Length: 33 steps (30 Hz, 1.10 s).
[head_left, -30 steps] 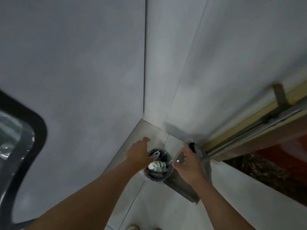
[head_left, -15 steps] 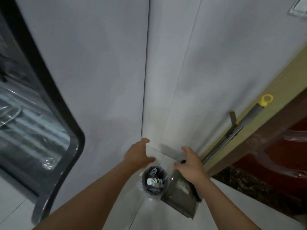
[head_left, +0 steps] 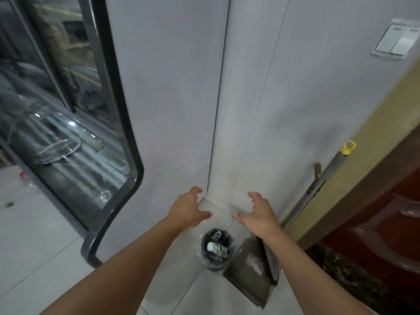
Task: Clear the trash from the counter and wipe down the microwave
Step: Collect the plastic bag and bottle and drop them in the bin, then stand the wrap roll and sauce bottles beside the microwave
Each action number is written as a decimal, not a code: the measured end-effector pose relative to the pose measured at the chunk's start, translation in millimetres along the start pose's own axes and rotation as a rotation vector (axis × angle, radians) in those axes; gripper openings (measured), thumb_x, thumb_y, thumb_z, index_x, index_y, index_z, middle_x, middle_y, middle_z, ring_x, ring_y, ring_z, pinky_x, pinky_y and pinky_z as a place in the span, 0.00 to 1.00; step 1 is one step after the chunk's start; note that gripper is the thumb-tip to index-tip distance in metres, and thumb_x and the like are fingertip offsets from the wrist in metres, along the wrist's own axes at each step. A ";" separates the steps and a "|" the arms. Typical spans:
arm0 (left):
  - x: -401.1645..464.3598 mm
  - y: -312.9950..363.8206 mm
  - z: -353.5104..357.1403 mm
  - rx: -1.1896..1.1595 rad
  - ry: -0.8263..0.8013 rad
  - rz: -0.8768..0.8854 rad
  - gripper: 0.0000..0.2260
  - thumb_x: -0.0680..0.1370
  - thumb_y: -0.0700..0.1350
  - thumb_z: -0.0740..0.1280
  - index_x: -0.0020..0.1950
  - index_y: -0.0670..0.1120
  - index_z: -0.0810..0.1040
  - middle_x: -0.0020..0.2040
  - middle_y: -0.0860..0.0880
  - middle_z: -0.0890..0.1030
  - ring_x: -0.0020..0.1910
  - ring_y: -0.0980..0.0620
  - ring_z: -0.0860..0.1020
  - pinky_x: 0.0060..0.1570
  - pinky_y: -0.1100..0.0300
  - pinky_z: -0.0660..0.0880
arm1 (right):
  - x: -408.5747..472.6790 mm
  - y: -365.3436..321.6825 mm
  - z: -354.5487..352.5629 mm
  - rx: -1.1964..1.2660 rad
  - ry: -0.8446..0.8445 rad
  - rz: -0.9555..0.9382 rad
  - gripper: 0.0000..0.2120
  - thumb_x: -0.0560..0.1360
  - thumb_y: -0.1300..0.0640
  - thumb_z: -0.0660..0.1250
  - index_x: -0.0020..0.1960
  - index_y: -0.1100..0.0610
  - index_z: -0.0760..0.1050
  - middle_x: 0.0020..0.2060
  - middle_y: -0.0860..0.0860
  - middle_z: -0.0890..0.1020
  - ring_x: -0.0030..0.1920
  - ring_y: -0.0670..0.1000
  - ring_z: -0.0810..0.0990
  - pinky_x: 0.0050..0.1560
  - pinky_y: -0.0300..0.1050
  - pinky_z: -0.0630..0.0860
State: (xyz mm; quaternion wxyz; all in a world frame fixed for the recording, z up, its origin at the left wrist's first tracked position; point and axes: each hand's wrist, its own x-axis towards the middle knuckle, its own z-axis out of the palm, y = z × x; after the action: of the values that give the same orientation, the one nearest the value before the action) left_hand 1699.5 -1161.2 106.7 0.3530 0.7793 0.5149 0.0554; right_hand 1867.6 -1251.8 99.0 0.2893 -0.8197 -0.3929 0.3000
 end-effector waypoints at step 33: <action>-358.2 -264.8 -185.4 -0.208 0.657 -0.612 0.32 0.73 0.53 0.71 0.72 0.48 0.61 0.68 0.45 0.71 0.62 0.46 0.74 0.55 0.55 0.76 | -217.7 -254.5 257.1 -0.173 -0.596 -0.620 0.39 0.70 0.56 0.73 0.75 0.53 0.56 0.72 0.54 0.63 0.70 0.55 0.65 0.65 0.48 0.66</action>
State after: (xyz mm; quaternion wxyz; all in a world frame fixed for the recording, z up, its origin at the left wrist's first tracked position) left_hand 1247.9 -1312.8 183.3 0.2476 0.4929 0.7976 0.2441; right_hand 1451.6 -1235.1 169.5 0.1699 -0.5618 -0.7104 0.3884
